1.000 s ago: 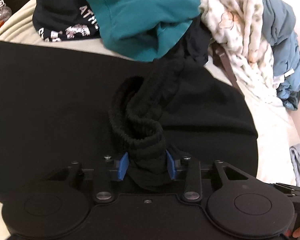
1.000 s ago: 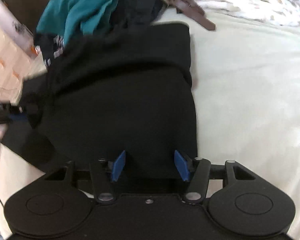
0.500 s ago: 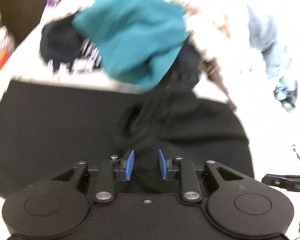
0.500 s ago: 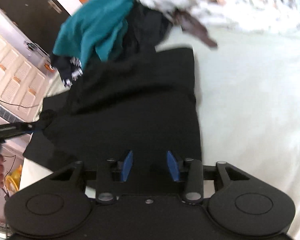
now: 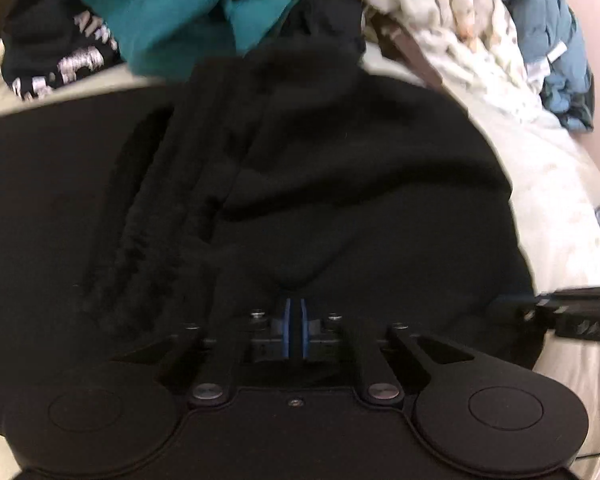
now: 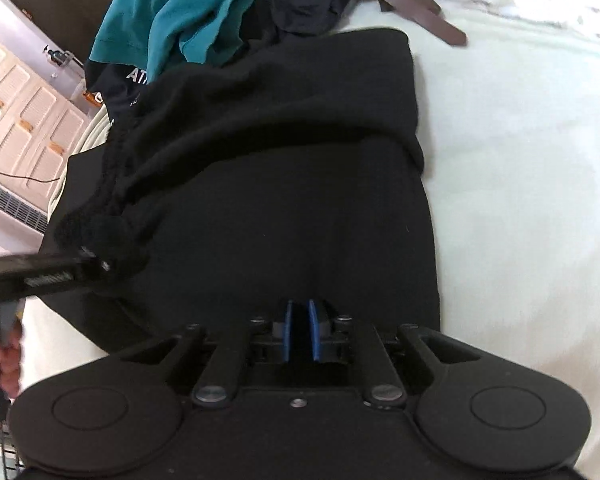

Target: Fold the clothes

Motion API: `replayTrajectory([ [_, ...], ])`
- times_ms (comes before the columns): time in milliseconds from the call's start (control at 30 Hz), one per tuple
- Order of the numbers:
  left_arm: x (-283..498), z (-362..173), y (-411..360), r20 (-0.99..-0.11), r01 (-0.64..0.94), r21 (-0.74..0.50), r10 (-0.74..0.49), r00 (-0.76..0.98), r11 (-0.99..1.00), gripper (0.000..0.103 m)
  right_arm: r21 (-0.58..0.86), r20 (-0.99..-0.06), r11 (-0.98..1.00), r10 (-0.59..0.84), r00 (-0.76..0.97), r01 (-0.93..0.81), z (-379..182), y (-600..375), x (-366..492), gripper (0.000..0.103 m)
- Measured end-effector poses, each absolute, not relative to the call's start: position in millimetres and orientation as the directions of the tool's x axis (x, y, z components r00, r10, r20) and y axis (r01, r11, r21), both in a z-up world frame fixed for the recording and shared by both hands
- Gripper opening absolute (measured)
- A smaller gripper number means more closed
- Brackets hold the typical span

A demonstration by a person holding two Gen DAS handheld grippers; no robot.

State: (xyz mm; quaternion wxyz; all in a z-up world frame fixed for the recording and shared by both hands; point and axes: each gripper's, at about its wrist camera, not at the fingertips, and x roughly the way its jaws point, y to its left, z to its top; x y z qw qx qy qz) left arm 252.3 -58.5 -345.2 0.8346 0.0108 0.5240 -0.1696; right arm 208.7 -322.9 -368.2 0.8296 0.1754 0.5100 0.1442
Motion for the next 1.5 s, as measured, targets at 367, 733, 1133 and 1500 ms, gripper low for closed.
replayTrajectory([
  [367,284.2,-310.4,-71.4,-0.819,0.29,-0.174,-0.302,0.488,0.941,0.014,0.101,-0.774,0.964,0.232,0.589,-0.247,-331.3,-340.1,261.4,0.044],
  [733,306.4,-338.1,-68.9,-0.87,0.238,-0.058,-0.166,0.464,0.969,0.014,0.13,-0.785,0.974,0.215,0.581,-0.186,-367.2,-358.2,316.2,0.019],
  [1133,325.4,-273.9,-51.5,-0.699,0.227,-0.213,-0.311,0.644,0.95,0.075,0.277,-0.745,0.938,0.346,0.57,-0.207,-323.3,-374.0,286.8,0.044],
  [1500,406.1,-322.2,-62.8,-0.78,0.21,-0.247,-0.323,0.536,0.946,0.036,0.287,-0.795,0.939,0.345,0.499,-0.19,-363.6,-347.1,273.7,0.042],
])
